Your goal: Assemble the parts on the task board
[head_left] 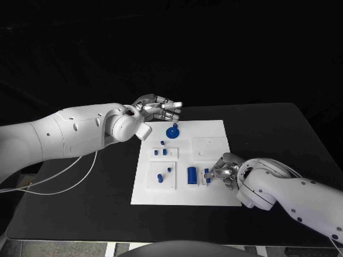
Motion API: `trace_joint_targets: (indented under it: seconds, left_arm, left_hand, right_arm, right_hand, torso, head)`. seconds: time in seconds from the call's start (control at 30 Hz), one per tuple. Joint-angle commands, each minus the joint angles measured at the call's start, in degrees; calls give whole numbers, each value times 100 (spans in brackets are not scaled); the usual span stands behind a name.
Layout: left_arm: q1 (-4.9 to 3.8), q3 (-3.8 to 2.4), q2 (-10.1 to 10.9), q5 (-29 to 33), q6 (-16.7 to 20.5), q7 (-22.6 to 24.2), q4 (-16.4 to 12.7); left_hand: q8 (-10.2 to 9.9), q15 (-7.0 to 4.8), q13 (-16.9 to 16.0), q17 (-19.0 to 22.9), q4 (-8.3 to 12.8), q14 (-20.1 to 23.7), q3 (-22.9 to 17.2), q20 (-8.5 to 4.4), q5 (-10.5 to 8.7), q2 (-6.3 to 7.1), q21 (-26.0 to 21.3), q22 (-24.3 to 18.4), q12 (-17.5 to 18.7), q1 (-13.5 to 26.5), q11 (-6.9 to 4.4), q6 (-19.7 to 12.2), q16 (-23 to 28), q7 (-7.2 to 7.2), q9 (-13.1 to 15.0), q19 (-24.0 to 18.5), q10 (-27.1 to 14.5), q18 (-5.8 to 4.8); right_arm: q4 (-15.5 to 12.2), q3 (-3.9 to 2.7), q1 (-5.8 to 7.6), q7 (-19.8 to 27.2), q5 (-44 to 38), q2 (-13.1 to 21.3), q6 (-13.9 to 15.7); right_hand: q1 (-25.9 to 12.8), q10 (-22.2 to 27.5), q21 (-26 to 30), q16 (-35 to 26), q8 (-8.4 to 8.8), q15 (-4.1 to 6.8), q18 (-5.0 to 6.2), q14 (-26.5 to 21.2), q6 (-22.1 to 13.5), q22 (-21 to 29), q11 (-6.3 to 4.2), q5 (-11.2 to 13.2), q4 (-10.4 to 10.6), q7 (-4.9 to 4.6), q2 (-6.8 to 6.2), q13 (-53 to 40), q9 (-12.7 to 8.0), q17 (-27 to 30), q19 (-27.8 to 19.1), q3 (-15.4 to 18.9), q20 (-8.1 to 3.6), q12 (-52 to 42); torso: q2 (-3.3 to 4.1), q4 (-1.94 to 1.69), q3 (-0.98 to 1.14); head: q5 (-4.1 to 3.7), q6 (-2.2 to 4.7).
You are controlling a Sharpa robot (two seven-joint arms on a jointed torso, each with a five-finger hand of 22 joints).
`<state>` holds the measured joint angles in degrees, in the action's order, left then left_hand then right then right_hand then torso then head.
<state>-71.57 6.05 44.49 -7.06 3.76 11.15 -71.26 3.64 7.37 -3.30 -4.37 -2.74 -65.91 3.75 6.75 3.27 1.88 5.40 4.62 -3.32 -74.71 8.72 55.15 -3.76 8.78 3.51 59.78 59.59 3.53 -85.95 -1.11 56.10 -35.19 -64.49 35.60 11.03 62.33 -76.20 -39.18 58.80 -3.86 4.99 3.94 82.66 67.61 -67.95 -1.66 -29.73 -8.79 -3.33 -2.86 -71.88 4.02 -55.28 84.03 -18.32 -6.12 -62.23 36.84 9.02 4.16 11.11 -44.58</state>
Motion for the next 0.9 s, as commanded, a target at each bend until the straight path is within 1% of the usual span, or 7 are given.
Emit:
trace_joint_targets:
  seconds: [0.03,0.17,0.53,0.6,0.73,0.83,0.9]
  left_arm:
    - [-7,-4,-6,-9,-104,5,-12]
    - [-7,-4,-9,-12,-125,-9,-12]
    - [-7,-4,-8,-25,-153,-47,-12]
    - [-7,-4,-10,-41,-177,-70,-13]
    - [-7,-4,-16,-57,-212,-97,-12]
    - [-7,-4,-29,-62,-227,-107,3]
    - [-7,-4,-38,-64,-239,-113,10]
  left_hand:
    - [-1,19,-7,-2,2,23,-16,5,23,55,-11,-3,-21,0,18,32,15,-15,3,-25,-23,14]
    - [-2,20,-7,-2,-8,26,-23,6,22,72,-13,-4,-20,-2,21,7,15,-11,1,-28,-28,13]
    - [-2,22,-7,-2,-21,33,-30,8,21,81,-15,-4,-20,-3,22,1,15,-10,1,-31,-31,14]
    - [-1,28,-7,-1,-48,49,-48,13,18,119,-19,-5,-24,-7,31,-87,13,-7,0,-36,-70,15]
    - [-5,30,-7,-1,-61,52,-56,14,11,122,-21,-6,-19,-5,34,-85,16,-10,-2,-40,-77,15]
    - [-5,30,-7,-1,-61,52,-56,14,11,122,-21,-6,-19,-5,34,-85,16,-10,-2,-40,-77,15]
    - [-5,30,-7,-1,-61,52,-56,14,11,122,-21,-6,-19,-5,34,-85,16,-10,-2,-40,-77,15]
  right_arm:
    - [11,1,-5,-51,46,-23,-353]
    - [29,2,-5,-73,29,-56,-434]
    - [122,6,-4,-119,-169,-146,-564]
    - [144,6,-4,-122,-198,-161,-560]
    - [213,6,-4,-128,-248,-196,-539]
    - [288,6,-2,-133,-268,-235,-549]
    - [319,6,-1,-133,-275,-259,-571]
  right_hand:
    - [37,18,24,-24,26,26,66,16,47,6,-18,40,6,-6,14,6,-4,3,271,42,-37,25]
    - [48,19,32,-27,25,25,63,18,46,8,-17,55,26,-5,25,8,-4,0,272,99,-37,27]
    - [47,32,52,-49,25,22,62,15,46,13,-19,269,99,4,51,31,-5,11,270,218,-34,57]
    - [46,29,58,-59,25,22,62,14,52,15,-22,376,118,9,57,41,-4,18,270,244,-34,67]
    - [46,25,61,-55,24,23,61,19,56,18,-23,479,144,13,65,44,-4,13,271,276,-34,67]
    - [4,20,65,-62,26,26,60,19,72,21,-33,772,256,26,87,50,-3,14,272,366,-38,68]
    - [11,15,63,-65,25,28,58,19,72,21,-35,843,312,28,88,48,-3,15,273,407,-40,63]
  torso:
    - [0,3,-1]
    - [1,4,-1]
    - [3,3,3]
    - [1,6,2]
    - [0,5,1]
    - [-2,9,1]
    - [-2,7,1]
  head:
    - [11,-9]
    - [15,-12]
    - [34,-20]
    - [35,-21]
    - [33,-18]
    - [36,-18]
    - [31,-18]
